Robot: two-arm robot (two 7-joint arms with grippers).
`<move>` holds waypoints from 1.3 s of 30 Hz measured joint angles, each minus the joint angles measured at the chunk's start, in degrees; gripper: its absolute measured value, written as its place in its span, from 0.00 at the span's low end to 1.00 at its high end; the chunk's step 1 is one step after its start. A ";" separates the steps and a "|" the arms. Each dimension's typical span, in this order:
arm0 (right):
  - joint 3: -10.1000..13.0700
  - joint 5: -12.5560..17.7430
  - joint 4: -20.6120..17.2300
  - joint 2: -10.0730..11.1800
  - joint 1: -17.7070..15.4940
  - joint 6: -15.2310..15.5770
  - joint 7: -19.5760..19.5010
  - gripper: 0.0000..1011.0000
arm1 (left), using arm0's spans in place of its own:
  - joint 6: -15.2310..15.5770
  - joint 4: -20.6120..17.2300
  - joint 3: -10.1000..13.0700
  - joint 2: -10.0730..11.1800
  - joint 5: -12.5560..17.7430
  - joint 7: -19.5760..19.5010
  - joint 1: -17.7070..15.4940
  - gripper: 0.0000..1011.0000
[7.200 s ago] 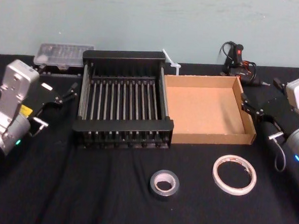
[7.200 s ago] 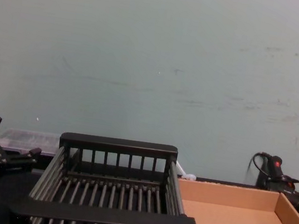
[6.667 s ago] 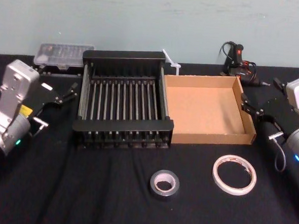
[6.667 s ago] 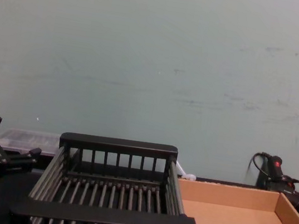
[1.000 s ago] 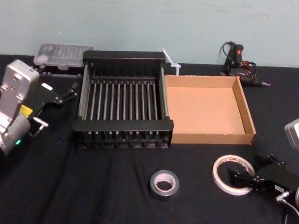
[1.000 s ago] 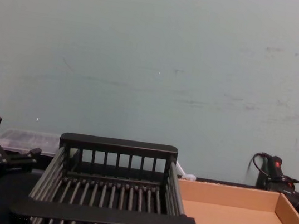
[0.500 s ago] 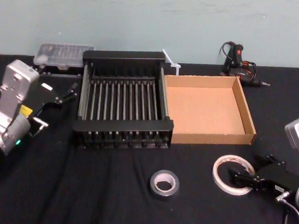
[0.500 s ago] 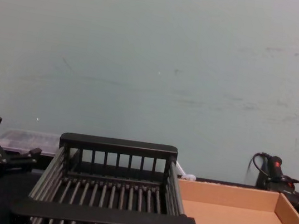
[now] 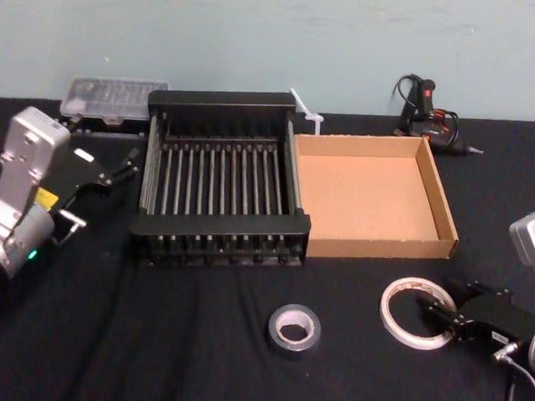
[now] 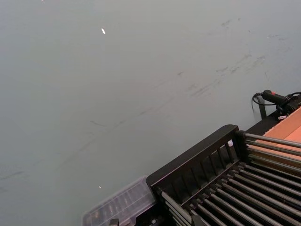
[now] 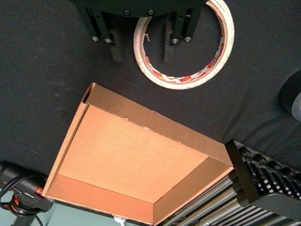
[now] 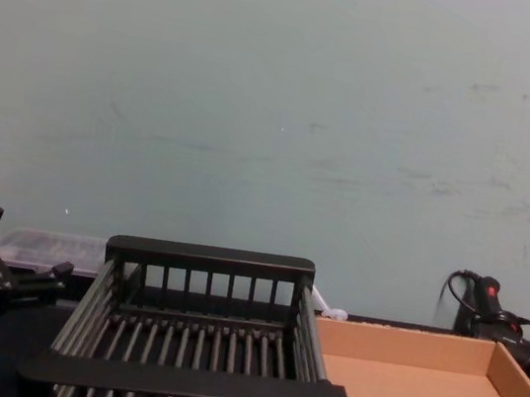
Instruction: Pick up the white tape and place it into the black box , Pick up the silver tape and place it into the brown box.
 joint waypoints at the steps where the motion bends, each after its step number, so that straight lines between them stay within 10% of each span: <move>1: 0.00 0.00 0.00 0.00 0.00 0.00 0.00 0.53 | 0.00 0.00 0.00 0.00 0.00 0.00 0.00 0.99; 16: 0.00 0.02 -0.02 0.00 0.00 0.00 -0.01 0.10 | 0.00 0.00 0.00 0.00 0.00 0.00 0.00 0.99; 39: 0.22 0.65 -0.54 0.45 -0.22 -0.01 1.14 0.09 | 0.00 0.00 0.00 0.00 0.00 0.00 -0.01 0.99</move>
